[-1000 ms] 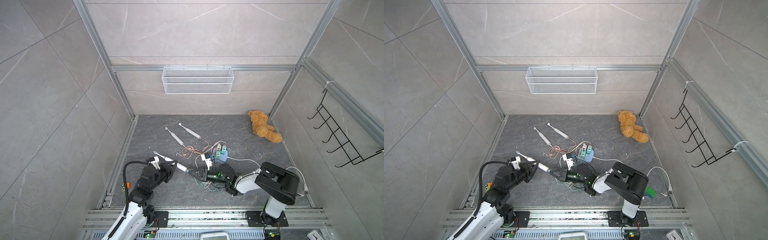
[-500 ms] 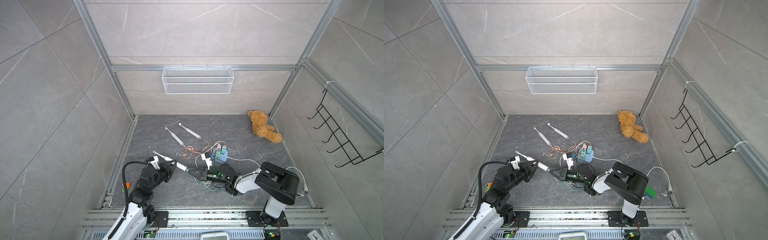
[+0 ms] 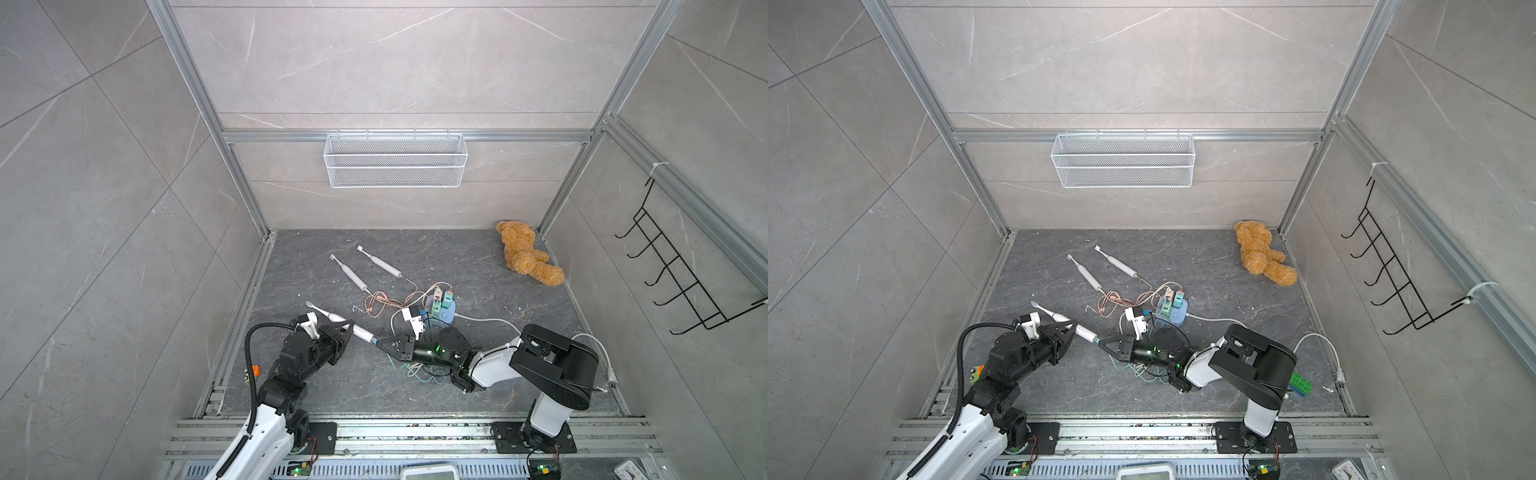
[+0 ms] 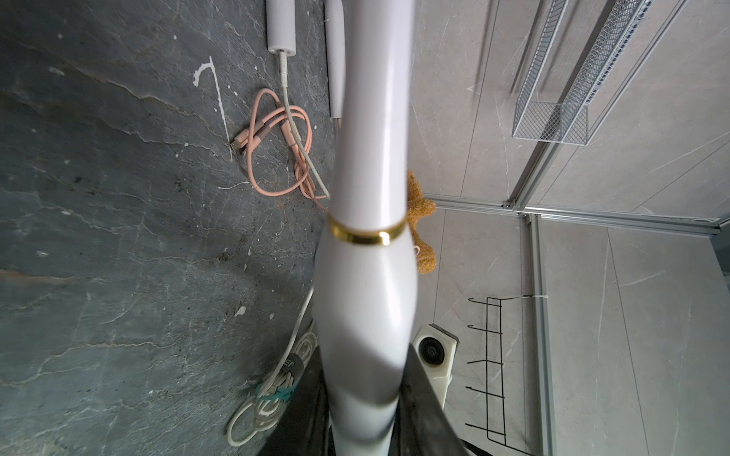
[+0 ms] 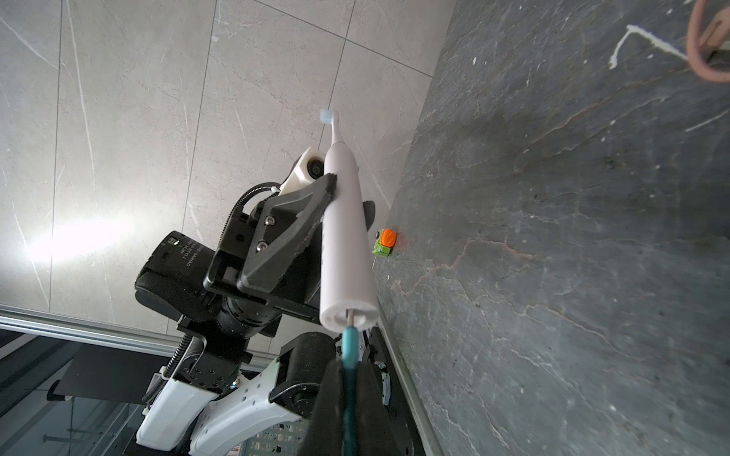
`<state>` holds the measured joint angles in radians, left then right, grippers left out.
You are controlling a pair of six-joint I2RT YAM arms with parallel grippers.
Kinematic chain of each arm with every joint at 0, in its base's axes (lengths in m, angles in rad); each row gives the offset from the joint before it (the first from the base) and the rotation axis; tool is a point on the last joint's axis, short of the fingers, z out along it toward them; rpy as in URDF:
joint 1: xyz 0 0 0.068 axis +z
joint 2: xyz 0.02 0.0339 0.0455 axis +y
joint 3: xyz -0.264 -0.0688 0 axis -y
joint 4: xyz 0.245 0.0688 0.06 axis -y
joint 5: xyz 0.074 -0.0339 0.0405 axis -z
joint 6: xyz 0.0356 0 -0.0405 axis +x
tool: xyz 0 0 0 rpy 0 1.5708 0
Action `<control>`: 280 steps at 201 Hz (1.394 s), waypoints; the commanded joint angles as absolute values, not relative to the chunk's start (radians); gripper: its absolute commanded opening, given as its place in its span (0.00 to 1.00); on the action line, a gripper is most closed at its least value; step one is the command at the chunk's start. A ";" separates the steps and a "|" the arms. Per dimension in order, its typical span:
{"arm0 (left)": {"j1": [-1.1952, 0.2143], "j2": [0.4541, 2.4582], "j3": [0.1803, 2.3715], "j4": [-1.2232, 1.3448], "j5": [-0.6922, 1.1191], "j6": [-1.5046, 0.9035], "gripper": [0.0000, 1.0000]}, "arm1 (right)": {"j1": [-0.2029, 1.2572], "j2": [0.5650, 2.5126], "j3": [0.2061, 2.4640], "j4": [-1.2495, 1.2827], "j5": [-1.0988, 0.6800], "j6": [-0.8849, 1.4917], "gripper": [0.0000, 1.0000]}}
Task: Charge the electric toothbrush
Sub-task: Insert the charging cable into the electric toothbrush.
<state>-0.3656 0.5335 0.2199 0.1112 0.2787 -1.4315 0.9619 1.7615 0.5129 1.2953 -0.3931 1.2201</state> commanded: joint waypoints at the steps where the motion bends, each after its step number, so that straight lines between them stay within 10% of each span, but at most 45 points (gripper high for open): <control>1: -0.383 0.525 0.241 0.163 0.368 -1.433 0.00 | 0.975 1.780 0.551 1.311 -0.386 1.223 0.00; 280: -0.422 0.508 0.182 0.198 0.375 -1.460 0.00 | 0.944 1.841 0.719 1.233 -0.385 1.188 0.00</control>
